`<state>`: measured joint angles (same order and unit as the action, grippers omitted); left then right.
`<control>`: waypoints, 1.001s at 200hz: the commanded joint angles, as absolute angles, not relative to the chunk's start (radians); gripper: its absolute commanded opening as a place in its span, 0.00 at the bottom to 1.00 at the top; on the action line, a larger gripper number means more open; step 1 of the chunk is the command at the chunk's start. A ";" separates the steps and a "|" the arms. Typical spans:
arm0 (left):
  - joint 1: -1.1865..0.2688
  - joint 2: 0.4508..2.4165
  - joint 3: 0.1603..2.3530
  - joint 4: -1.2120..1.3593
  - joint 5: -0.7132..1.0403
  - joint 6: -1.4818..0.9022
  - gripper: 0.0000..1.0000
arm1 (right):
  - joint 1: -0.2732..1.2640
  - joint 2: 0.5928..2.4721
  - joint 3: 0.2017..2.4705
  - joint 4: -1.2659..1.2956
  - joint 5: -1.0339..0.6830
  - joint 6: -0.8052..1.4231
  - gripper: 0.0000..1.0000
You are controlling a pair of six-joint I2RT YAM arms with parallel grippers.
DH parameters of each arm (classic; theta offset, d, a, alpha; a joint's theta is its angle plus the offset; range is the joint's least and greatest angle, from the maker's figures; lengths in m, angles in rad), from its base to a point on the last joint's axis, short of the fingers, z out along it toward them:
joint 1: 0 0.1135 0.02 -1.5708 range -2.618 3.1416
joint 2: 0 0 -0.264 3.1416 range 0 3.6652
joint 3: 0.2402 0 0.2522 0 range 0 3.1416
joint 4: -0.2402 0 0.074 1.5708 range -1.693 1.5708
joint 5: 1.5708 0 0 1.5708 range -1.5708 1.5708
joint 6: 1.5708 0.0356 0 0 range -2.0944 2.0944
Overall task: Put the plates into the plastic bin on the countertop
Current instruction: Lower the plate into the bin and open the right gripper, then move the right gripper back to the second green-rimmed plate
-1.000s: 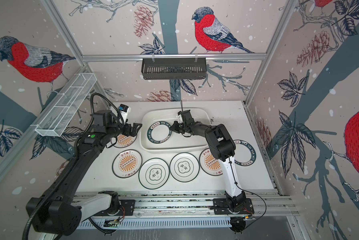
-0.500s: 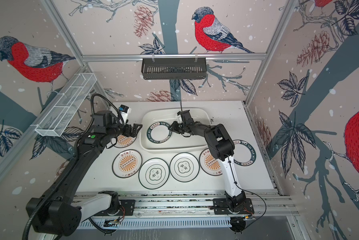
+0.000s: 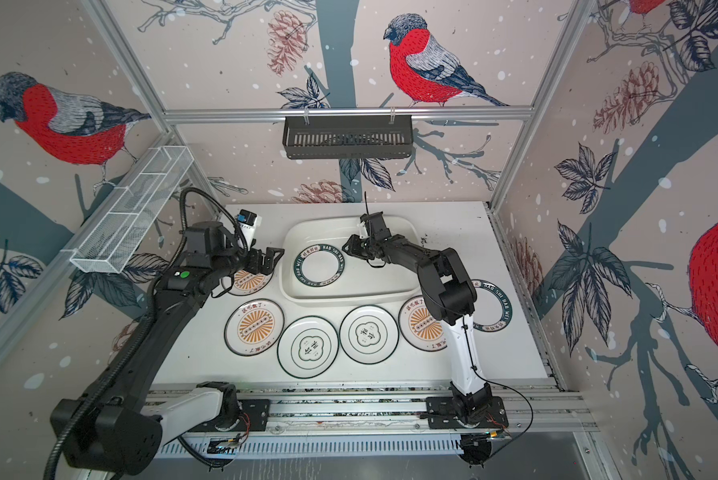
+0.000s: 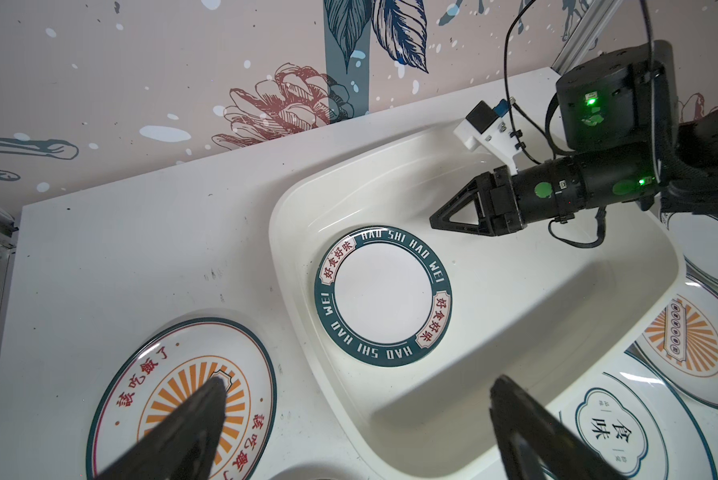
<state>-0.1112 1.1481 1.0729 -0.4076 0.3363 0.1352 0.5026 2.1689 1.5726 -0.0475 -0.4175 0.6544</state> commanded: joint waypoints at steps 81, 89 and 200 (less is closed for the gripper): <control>-0.109 1.155 1.094 -0.419 0.370 0.156 0.98 | 0.370 1.652 1.237 -0.133 -0.053 0.569 0.54; -0.109 1.156 1.093 -0.418 0.370 0.158 0.98 | 0.347 1.609 1.186 -0.127 -0.044 0.574 0.54; -0.147 1.198 1.123 -0.423 0.382 0.173 0.98 | -0.144 1.091 0.663 -0.110 0.066 0.693 0.65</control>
<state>-0.1364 1.1927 1.1130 -0.4118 0.3664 0.1570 -0.0570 1.1572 0.7124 -0.0978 0.0177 0.6559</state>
